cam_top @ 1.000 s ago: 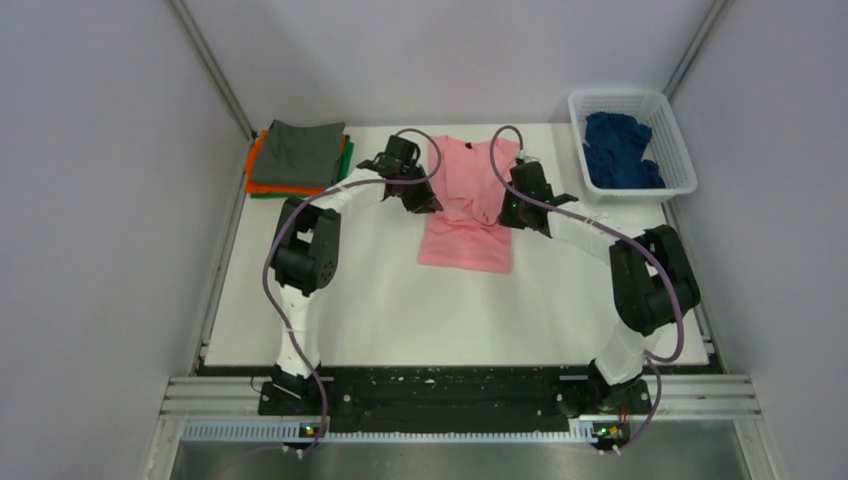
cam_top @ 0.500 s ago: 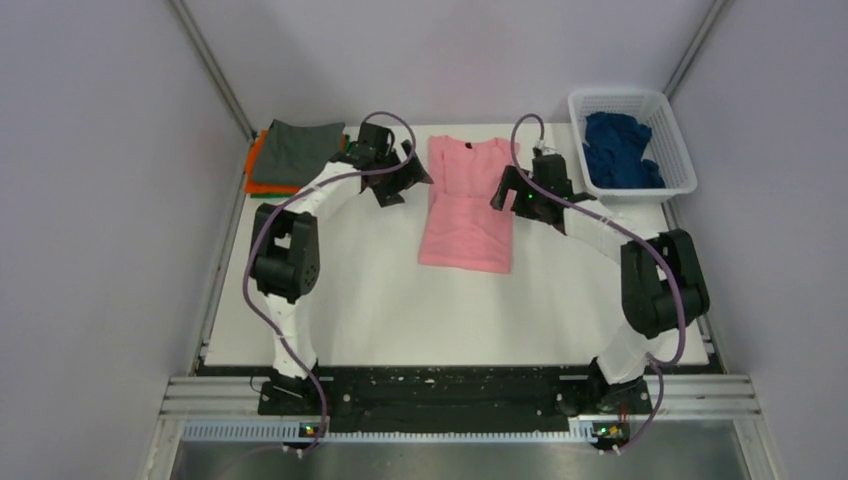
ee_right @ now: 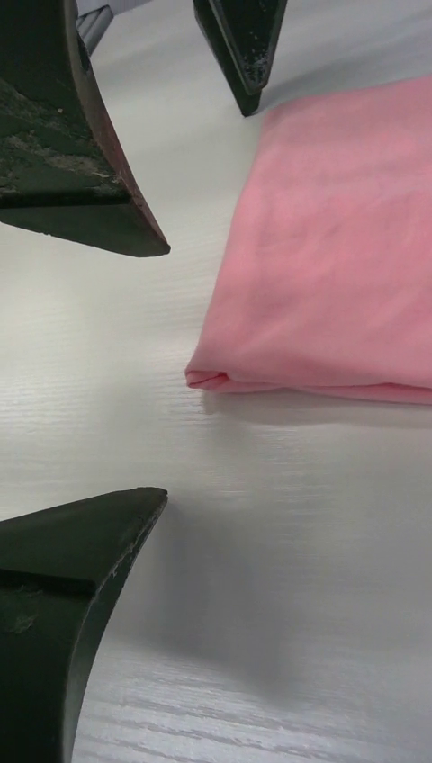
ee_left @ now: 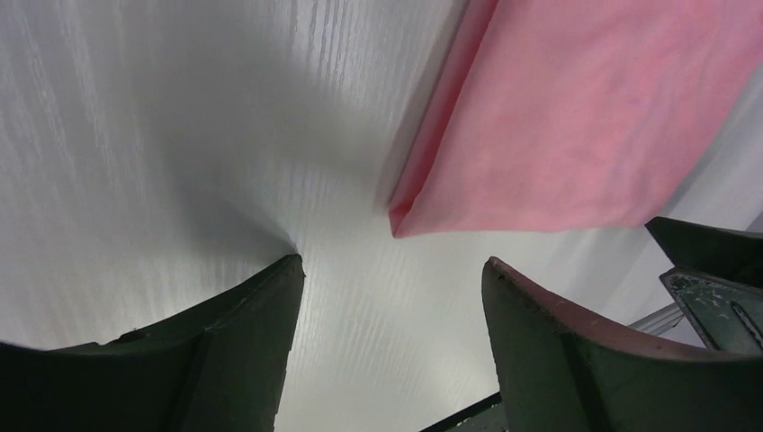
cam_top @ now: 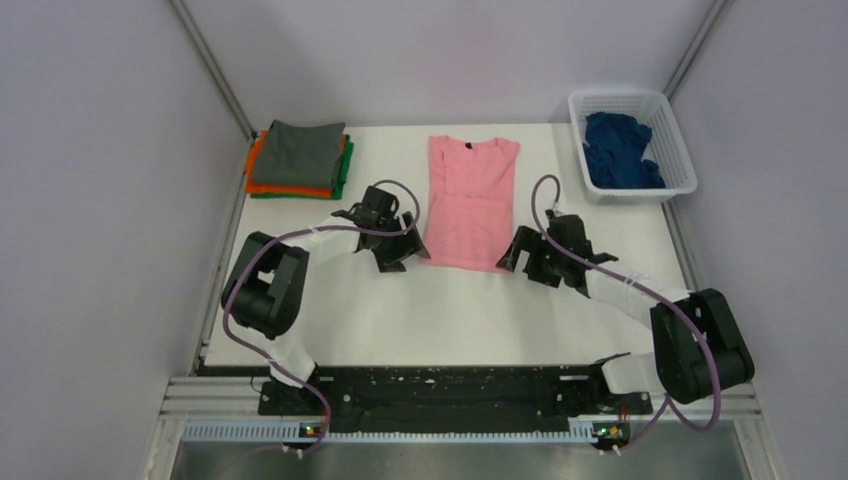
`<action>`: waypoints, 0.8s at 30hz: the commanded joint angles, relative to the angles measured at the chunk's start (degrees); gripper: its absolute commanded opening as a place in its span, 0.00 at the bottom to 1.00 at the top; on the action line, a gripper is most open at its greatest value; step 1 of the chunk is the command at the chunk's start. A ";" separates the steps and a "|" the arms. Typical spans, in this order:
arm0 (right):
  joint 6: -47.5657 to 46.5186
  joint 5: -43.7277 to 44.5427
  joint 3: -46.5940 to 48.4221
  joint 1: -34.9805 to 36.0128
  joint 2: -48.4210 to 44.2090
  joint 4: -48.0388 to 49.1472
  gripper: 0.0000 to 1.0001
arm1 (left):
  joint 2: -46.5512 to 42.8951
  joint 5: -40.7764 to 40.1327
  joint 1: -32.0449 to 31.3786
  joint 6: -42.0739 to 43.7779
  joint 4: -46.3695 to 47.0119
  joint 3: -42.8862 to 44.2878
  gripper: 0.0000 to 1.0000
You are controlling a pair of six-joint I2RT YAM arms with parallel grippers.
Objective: Fold and stack the t-shirts
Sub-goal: Grab one side of the 2/3 rectangular tshirt with both arms
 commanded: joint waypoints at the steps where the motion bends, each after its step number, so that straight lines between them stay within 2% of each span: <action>1: 2.75 -2.51 -0.54 0.92 0.64 4.69 0.96 | 2.44 1.38 -0.35 -1.21 6.31 -0.32 0.73; 6: 3.76 -0.63 -1.34 1.58 3.72 5.44 0.86 | 6.42 1.96 -1.37 -1.39 6.69 1.50 0.51; 9: 4.81 -0.24 -1.60 1.76 5.09 6.76 0.79 | 8.68 2.94 -1.38 -1.28 6.69 2.39 0.33; 12: 5.23 0.22 -1.71 1.99 6.12 7.89 0.69 | 9.92 1.40 -1.40 -1.47 5.54 2.83 0.02; 14: 4.92 0.82 -1.26 2.21 7.15 7.57 0.60 | 10.34 0.86 -1.40 -1.32 4.95 3.04 0.00; 17: 5.02 1.38 -0.97 2.73 8.56 6.86 0.42 | 9.88 1.54 -1.43 -1.32 5.51 2.33 0.00; 21: 5.14 1.42 -1.02 3.30 10.29 6.66 0.35 | 8.28 1.05 -1.47 -1.51 6.14 0.49 0.00; 24: 5.33 2.27 -1.27 3.76 10.90 7.49 0.17 | 7.42 1.64 -1.46 -1.55 7.04 -0.54 0.00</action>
